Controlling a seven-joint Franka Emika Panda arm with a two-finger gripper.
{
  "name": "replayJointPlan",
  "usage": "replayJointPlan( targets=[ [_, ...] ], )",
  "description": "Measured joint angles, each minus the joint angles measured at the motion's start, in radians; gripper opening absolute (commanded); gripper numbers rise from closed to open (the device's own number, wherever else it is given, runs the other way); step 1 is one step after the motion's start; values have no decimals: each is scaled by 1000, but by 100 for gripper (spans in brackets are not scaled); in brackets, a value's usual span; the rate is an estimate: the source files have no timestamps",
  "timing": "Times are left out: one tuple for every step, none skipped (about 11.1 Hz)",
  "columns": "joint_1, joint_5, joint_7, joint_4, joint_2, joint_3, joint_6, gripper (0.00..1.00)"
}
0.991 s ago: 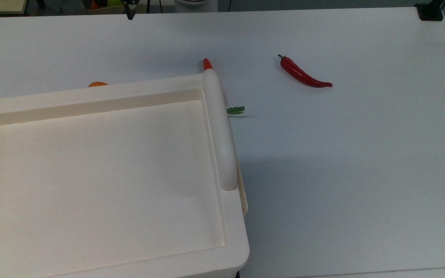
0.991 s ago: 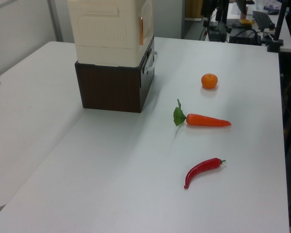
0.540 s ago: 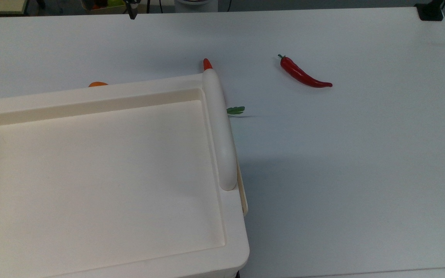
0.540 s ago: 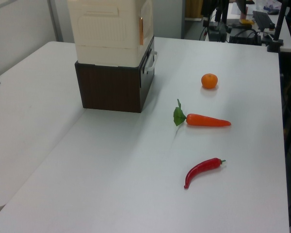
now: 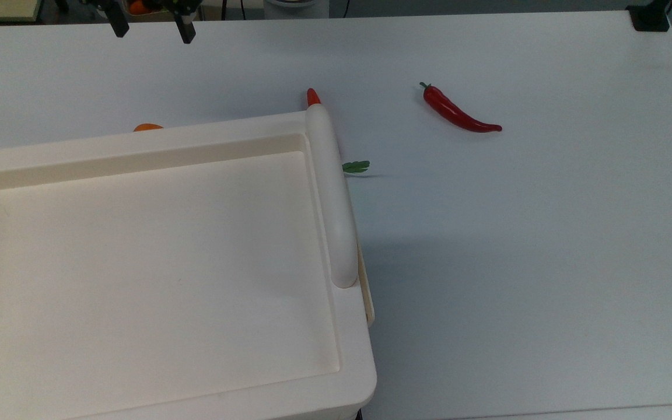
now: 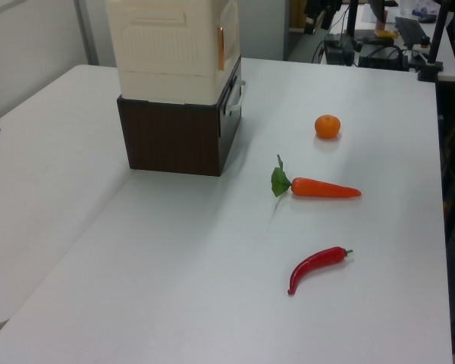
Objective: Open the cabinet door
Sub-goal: 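Lower the open gripper onto the edge of the cream cabinet door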
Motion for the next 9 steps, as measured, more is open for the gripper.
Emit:
replayJointPlan(
  targets=[
    [5,2,-5,0,8,7,16,100],
    [20,3,-11,-1,18,18,61,100],
    [51,3,-11,-3,31,25,132,100],
    [89,3,-11,-4,50,27,213,100],
    [119,3,-11,-6,73,28,297,100],
    [142,3,-11,-6,96,28,390,99],
    [162,3,-11,-5,108,28,456,94],
    [189,2,-11,-5,116,29,507,81],
    [210,0,-11,-5,120,29,533,64]
  ],
)
